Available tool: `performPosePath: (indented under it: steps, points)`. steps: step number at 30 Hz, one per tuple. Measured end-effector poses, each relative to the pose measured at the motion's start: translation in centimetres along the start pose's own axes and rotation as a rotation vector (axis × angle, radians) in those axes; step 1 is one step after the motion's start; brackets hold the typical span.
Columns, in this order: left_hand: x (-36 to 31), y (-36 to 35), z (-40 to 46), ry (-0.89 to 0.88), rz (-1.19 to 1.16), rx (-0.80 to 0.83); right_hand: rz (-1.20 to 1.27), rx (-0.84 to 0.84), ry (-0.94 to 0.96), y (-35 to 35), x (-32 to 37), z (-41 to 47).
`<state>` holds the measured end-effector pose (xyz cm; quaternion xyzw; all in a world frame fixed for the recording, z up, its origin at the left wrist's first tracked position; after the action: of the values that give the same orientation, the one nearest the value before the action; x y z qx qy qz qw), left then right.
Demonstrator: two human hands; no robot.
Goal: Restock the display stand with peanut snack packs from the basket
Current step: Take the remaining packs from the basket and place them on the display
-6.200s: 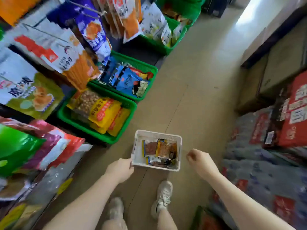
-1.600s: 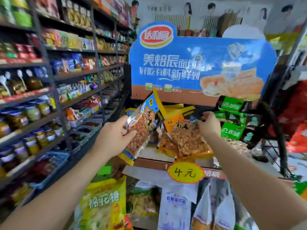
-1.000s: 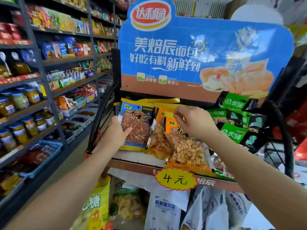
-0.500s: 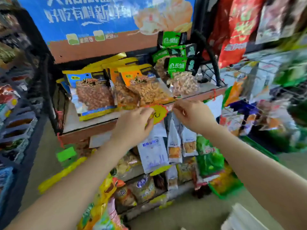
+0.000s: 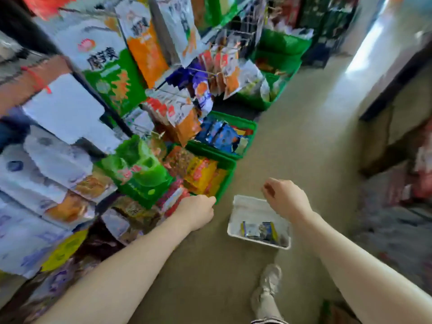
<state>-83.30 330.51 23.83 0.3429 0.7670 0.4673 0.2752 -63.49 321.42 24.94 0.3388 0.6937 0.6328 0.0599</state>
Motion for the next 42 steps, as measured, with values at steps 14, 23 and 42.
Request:
performPosePath:
  steps: [14, 23, 42]
  points:
    - [-5.9, -26.4, 30.8, 0.01, -0.183, 0.507, 0.041, 0.483, -0.436, -25.4, -24.5, 13.9]
    - [-5.4, -49.0, 41.6, -0.214, -0.093, 0.614, 0.088, 0.625, -0.613, -48.2, -33.1, 17.0]
    - [-8.6, -58.8, 47.6, -0.361, 0.088, 0.67, 0.27, 0.492, -0.585, -53.6, -36.7, 18.8]
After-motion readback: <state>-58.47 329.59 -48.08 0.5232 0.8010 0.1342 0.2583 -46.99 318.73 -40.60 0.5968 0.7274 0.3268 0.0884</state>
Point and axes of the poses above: each hand's wrist, its own z-axis towards the middle knuckle, its own y-axis out of the back of the hand, x = y × z, the point moved 3 cm from there along z, towards the middle knuckle, and after that the axes turned 7 degrees about -y, right-handed, at the moved point
